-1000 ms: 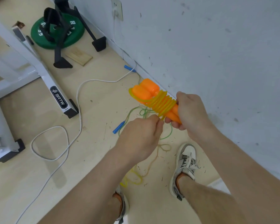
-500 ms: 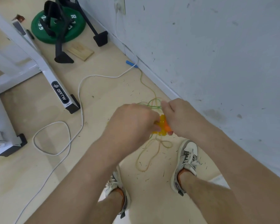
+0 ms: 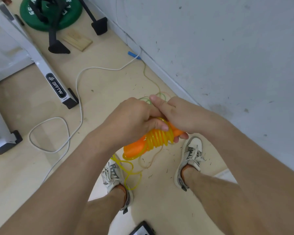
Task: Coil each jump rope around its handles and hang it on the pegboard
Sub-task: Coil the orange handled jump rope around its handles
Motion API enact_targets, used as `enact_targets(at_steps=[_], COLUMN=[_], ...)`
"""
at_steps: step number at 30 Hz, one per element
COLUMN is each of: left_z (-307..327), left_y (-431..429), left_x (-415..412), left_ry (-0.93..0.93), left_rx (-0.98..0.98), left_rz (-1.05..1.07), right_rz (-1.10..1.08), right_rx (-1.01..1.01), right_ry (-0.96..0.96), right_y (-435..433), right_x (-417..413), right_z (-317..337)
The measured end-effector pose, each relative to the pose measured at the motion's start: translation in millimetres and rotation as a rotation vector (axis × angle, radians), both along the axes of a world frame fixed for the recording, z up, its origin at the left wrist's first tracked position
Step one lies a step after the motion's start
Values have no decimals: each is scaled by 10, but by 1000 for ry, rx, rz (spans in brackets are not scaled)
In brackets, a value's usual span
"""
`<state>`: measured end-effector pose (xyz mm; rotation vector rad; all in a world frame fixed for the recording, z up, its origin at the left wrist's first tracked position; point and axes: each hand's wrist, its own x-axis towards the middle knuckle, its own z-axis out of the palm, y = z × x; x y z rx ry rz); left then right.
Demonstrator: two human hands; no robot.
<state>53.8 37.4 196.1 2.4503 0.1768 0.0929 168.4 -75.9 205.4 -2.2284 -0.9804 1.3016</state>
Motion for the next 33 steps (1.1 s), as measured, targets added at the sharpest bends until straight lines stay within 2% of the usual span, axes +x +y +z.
enact_targets(at_steps=[4,6,10,13,18,20,22,23,25,27,29,31,33], left_z=[11,26,61,114,10,-109,-224,-226,-170,-127,-126,-168,-163], left_y=[-32,-4,106,75,94,139,112,66,-80,-165,-202,-257,-324], left_x=[34,55,24,12,167,142,91,89,108,187,226,201,167], left_ry=[63,114,249,317,378,388,279,249,213,80,15,20,55], left_rx=[-49,-240,-788,-1181,-1300,-1475,-1599,-1557,-1289,-998,-846,-672,-391], left_rz=[10,72,149,146,218,284,379,407,424,471,526,494,365], right_rz=[-30,-13,-12,-87,-275,-361,-457,-524,-665,-775,-853,-918,-971], right_rx=[68,103,211,298,372,388,425,449,476,474,476,484,484], right_ry=[-25,4,120,134,180,199,247,283,342,352,338,314,283], right_y=[26,13,1,2,0,22,39,46,61,79,93,88,68], right_x=[-22,-4,-27,-14,17,15,16,21,33,46,78,130,194], right_z=[-6,14,129,211,222,193,162,142,100,45,-8,-36,-51])
